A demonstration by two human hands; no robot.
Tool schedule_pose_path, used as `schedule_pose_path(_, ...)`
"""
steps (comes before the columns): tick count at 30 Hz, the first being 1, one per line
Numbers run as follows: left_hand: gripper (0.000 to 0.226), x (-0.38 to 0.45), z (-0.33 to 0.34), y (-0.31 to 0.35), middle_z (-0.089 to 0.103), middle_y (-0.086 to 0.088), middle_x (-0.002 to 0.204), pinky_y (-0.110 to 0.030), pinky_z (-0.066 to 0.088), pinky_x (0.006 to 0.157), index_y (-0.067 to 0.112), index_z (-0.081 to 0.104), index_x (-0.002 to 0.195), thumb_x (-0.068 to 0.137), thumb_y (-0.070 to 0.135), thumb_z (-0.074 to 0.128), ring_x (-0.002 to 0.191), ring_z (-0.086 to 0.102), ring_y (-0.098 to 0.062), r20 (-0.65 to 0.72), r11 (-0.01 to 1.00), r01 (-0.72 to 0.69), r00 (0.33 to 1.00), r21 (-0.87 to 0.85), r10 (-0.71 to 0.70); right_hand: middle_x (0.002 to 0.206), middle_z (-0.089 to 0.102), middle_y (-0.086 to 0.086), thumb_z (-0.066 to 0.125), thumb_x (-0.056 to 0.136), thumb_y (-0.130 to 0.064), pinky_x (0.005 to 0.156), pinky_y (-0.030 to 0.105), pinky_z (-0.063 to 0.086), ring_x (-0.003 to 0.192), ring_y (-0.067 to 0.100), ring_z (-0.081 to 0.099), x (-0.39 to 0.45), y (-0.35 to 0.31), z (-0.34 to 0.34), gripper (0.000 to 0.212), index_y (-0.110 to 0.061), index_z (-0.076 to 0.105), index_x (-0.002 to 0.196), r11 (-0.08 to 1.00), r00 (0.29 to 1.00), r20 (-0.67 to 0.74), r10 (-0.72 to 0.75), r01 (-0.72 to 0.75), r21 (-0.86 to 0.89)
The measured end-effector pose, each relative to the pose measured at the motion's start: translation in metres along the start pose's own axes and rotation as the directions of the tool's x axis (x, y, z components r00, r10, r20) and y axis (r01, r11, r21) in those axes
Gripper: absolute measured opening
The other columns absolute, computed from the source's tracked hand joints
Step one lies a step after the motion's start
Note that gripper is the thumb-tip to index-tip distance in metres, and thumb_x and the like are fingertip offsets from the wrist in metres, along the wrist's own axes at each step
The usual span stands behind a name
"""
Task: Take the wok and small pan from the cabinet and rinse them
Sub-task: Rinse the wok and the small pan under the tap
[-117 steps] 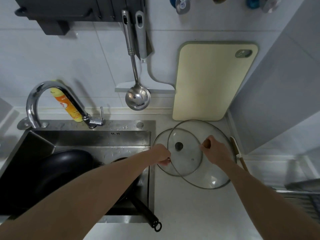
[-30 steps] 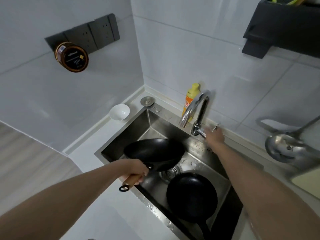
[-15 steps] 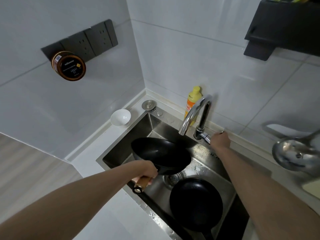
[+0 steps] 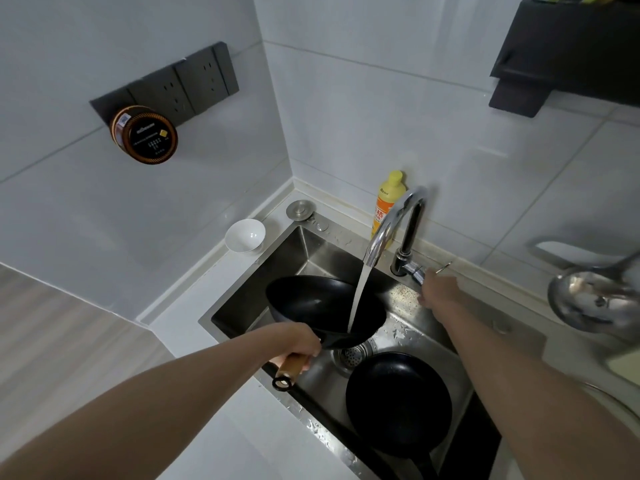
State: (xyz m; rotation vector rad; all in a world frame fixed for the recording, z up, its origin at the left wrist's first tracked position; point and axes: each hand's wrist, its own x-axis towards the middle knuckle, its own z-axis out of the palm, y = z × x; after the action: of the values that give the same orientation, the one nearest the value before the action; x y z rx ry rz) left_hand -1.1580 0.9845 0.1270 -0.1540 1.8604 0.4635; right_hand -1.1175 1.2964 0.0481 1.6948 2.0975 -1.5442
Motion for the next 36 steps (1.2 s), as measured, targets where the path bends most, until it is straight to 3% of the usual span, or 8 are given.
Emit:
schedule_pose_path(6,0.004,-0.009,0.009,-0.008,0.056,-0.007,0.073,-0.021,0.046,0.045,0.005,0.050,0.095,0.093,0.008,0.048,0.051,0.054,-0.013,0.054,0.998,-0.024,0.998,-0.058,0.027,0.093,0.062,0.017,0.055,0.099,-0.023,0.058,0.035,0.057,0.076,0.029,0.065,-0.097,0.027,0.027,0.016,-0.007,0.052,0.102,0.989,0.938,0.326,0.117,-0.139,0.048)
schedule_pose_path(10,0.019,-0.020,0.015,-0.025,0.050,-0.005,0.064,-0.018,0.040,0.044,0.010,0.047,0.076,0.093,0.004,0.043,0.050,0.047,-0.012,0.091,0.991,-0.061,0.993,-0.117,0.072,0.088,0.063,0.015,0.052,0.101,-0.025,0.074,0.038,0.058,0.071,0.025,0.061,-0.151,0.036,0.056,0.021,-0.005,0.056,0.102,0.985,0.873,0.459,0.166,-0.168,-0.037)
schedule_pose_path(12,0.019,-0.021,0.015,-0.036,0.050,-0.005,0.063,-0.019,0.039,0.045,0.011,0.046,0.074,0.091,0.003,0.043,0.047,0.047,-0.013,0.113,0.982,-0.068,0.990,-0.175,0.089,0.078,0.060,0.010,0.047,0.103,-0.026,0.091,0.040,0.054,0.063,0.021,0.055,-0.177,0.037,0.074,0.023,-0.008,0.056,0.092,0.984,0.856,0.486,0.177,-0.172,-0.054)
schedule_pose_path(17,0.012,-0.038,0.006,-0.073,0.052,-0.003,0.061,-0.019,0.041,0.044,0.013,0.050,0.081,0.090,0.005,0.048,0.047,0.049,-0.010,0.209,0.950,-0.078,0.967,-0.303,0.146,0.086,0.068,0.011,0.050,0.101,-0.037,0.065,0.032,0.057,0.070,0.022,0.064,-0.242,0.042,0.120,0.037,-0.003,0.063,0.108,0.985,0.866,0.469,0.172,-0.159,-0.067)
schedule_pose_path(23,0.010,-0.063,-0.012,-0.098,0.065,0.001,0.078,-0.017,0.046,0.059,0.015,0.059,0.095,0.093,0.010,0.050,0.065,0.061,-0.006,0.255,0.960,-0.166,0.941,-0.223,0.222,0.106,0.073,0.020,0.058,0.097,-0.042,0.086,0.048,0.059,0.102,0.038,0.070,-0.290,0.034,0.149,0.037,-0.009,0.069,0.110,0.954,0.859,0.495,0.133,-0.247,0.171)
schedule_pose_path(26,0.012,-0.068,-0.021,-0.104,0.071,0.001,0.070,-0.018,0.050,0.066,0.012,0.061,0.093,0.093,0.006,0.051,0.061,0.065,-0.005,0.250,0.963,-0.159,0.945,-0.218,0.212,0.104,0.074,0.020,0.065,0.093,-0.035,0.081,0.043,0.061,0.096,0.034,0.073,-0.306,0.027,0.152,0.034,-0.005,0.069,0.107,0.955,0.855,0.502,0.130,-0.244,0.167)
schedule_pose_path(29,0.017,-0.063,-0.027,-0.106,0.074,-0.006,0.089,-0.020,0.053,0.068,0.008,0.062,0.097,0.089,-0.001,0.050,0.076,0.069,-0.010,0.257,0.971,-0.104,0.953,-0.216,0.159,0.103,0.074,0.020,0.064,0.091,-0.027,0.066,0.035,0.060,0.089,0.030,0.074,-0.309,0.024,0.159,0.033,-0.004,0.067,0.114,0.946,0.852,0.498,0.159,-0.275,0.169)
schedule_pose_path(36,0.010,-0.041,-0.023,-0.095,0.061,-0.010,0.076,-0.018,0.046,0.040,0.006,0.060,0.095,0.090,0.006,0.051,0.059,0.059,-0.015,0.142,0.938,-0.031,0.986,-0.345,0.085,0.121,0.068,0.021,0.075,0.080,-0.028,0.105,0.051,0.047,0.117,0.037,0.064,-0.281,0.024,0.178,0.056,-0.004,0.060,0.129,0.802,0.757,0.624,0.194,-0.488,0.343)
